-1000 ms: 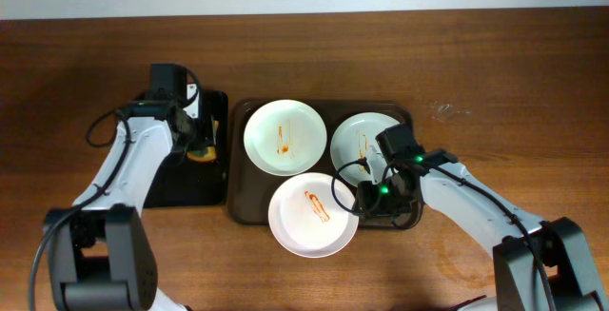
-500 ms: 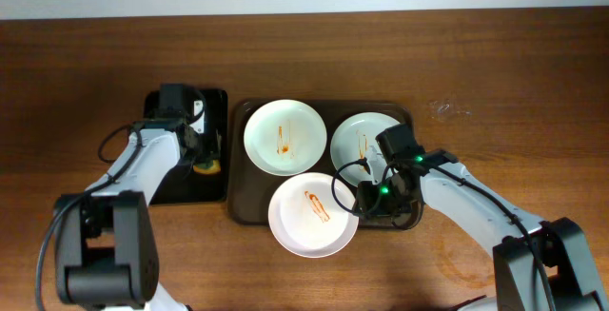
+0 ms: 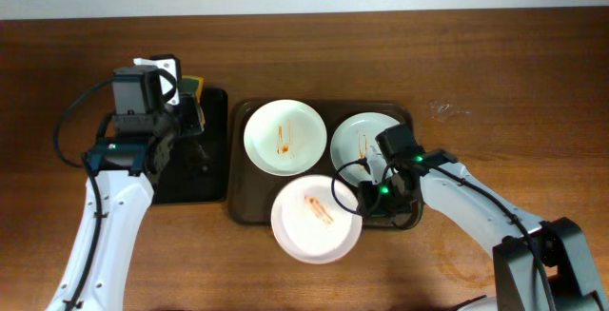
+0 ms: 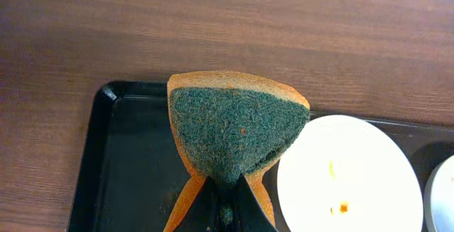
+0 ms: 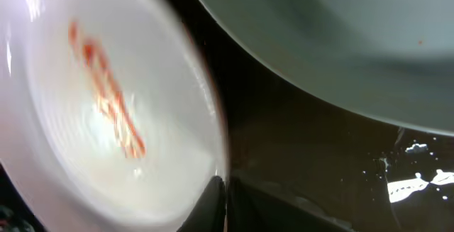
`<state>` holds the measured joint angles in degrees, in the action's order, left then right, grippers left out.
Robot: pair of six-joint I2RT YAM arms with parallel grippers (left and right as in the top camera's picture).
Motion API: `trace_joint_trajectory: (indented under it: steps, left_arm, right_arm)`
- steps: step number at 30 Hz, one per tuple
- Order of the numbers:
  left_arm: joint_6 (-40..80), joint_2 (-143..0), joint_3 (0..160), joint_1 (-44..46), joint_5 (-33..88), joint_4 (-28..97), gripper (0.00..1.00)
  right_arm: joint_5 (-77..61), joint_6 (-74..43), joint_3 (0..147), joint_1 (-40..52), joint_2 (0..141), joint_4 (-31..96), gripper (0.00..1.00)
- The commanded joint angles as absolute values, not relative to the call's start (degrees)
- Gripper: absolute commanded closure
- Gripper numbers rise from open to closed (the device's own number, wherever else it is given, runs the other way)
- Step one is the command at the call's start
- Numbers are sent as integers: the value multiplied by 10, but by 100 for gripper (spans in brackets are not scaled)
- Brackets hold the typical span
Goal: Clean dirty plates on tray and stack at the side
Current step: 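Grasp the rim of the front white plate with the right gripper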
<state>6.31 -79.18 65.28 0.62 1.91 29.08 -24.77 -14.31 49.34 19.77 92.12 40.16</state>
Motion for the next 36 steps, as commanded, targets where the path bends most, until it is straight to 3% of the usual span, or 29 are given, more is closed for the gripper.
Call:
trace_joint_trajectory:
  steps: [1, 8, 20, 21, 23, 24, 31, 34, 36]
  left_arm:
    - [68, -780, 664, 6, 17, 278, 100]
    - [68, -780, 664, 6, 18, 256, 100]
    - [68, -780, 664, 6, 17, 260, 100]
    - [68, -780, 664, 6, 17, 260, 100]
    - [68, -780, 664, 6, 17, 260, 100]
    - [68, -780, 664, 6, 17, 260, 100]
    - [68, -780, 664, 6, 17, 264, 100]
    - [68, -780, 664, 6, 17, 265, 100]
    - [68, -780, 664, 6, 17, 266, 100]
  right_arm:
    - [-248, -140, 502, 203, 924, 381, 96]
    - [-248, -149, 502, 203, 924, 312, 96]
    - [-227, -170, 502, 203, 924, 324, 96]
    - [-227, -170, 502, 203, 924, 325, 95]
    - [-227, -170, 502, 203, 924, 333, 81]
    - [-227, -170, 502, 203, 924, 343, 79]
    - [-227, -170, 497, 211, 924, 399, 77]
    - [-223, -170, 495, 229, 924, 392, 79]
    - [-216, -171, 495, 233, 924, 383, 89]
